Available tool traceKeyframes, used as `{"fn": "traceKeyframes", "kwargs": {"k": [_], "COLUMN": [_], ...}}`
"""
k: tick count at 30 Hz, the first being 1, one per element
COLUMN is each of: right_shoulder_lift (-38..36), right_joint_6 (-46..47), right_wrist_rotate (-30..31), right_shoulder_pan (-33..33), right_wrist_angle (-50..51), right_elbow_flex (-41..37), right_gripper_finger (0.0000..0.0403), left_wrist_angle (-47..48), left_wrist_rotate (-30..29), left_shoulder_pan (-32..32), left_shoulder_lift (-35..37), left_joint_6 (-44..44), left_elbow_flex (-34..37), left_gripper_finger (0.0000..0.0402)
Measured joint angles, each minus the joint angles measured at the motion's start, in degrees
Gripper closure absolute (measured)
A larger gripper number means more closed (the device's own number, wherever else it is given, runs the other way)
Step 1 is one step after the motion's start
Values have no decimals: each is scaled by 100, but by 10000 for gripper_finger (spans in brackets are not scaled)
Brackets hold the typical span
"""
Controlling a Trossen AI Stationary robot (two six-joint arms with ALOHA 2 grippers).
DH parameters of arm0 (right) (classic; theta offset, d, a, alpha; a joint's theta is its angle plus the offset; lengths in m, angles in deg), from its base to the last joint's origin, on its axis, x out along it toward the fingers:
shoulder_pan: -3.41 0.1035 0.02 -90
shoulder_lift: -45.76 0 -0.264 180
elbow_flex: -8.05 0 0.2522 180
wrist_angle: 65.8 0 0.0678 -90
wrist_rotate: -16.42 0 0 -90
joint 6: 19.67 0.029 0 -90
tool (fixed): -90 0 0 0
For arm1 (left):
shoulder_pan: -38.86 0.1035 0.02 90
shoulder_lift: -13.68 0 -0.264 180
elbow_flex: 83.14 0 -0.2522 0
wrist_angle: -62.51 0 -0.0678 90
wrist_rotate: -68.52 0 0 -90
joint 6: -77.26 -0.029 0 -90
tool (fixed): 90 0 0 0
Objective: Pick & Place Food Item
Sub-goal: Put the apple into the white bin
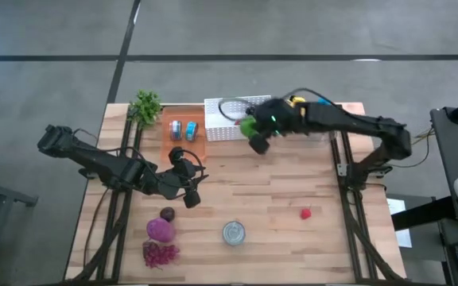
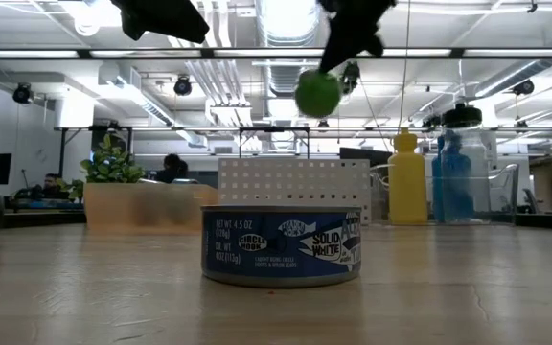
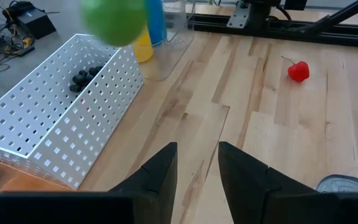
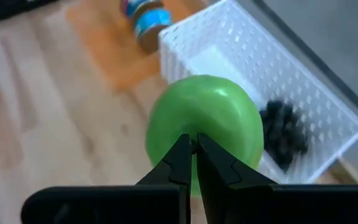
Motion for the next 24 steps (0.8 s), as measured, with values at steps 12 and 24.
{"fn": "traceKeyframes", "kwargs": {"k": [12, 24], "right_shoulder_lift": [1732, 2894], "right_joint_6": [-1001, -1438], "right_wrist_rotate": [-1362, -1803], "right_shoulder_pan": [-1339, -1587], "right_wrist_angle": [-847, -731], "right_elbow_flex": [1046, 1990], "right_gripper_finger": [394, 394], "left_wrist_angle": [-26, -46], "left_wrist_rotate": [0, 0], "left_shoulder_pan": [1, -1], "left_shoulder_lift": [0, 0], "left_joint_6": [-134, -140], "left_elbow_flex": [0, 0], "left_gripper_finger": [284, 284]}}
